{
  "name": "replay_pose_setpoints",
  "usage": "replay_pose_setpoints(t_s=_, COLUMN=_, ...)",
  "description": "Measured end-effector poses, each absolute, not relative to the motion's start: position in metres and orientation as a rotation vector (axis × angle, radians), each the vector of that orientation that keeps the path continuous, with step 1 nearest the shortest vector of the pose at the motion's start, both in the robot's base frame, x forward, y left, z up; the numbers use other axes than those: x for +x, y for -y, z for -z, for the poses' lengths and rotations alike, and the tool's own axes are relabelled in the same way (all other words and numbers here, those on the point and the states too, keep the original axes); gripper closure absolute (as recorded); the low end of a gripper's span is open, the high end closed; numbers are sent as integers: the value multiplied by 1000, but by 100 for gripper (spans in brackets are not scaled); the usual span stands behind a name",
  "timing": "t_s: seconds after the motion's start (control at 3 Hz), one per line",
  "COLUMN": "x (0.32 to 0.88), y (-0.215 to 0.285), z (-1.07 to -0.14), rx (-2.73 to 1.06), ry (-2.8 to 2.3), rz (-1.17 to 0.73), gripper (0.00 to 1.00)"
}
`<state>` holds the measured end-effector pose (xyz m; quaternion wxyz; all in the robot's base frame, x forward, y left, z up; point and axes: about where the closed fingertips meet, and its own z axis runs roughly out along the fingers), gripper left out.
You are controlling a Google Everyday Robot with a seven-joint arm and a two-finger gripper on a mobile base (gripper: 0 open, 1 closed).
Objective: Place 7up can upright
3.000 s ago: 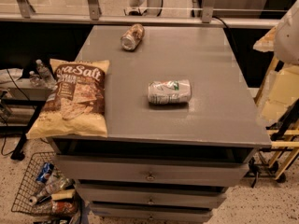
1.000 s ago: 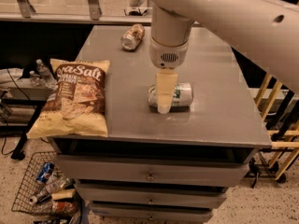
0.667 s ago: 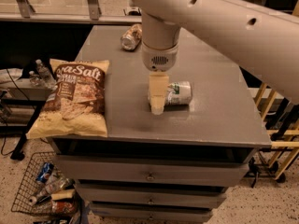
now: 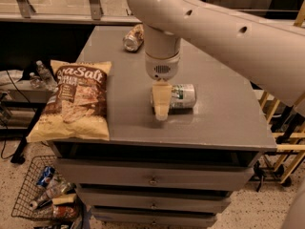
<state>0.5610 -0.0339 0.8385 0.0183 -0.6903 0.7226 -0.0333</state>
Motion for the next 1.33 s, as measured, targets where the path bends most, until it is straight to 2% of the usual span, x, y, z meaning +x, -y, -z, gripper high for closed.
replay_pose_setpoints(t_s=0.67, x=564, y=38, z=-844, rx=-2121, ry=-2226, rz=11, gripper=64)
replay_pose_setpoints(t_s=1.0, x=567, y=38, z=-880, rx=-2040, ry=-2109, rz=-150, gripper=87)
replay_pose_setpoints(t_s=1.33, x=571, y=47, z=-914, rx=-1918, ry=-1918, rz=-353, gripper=100)
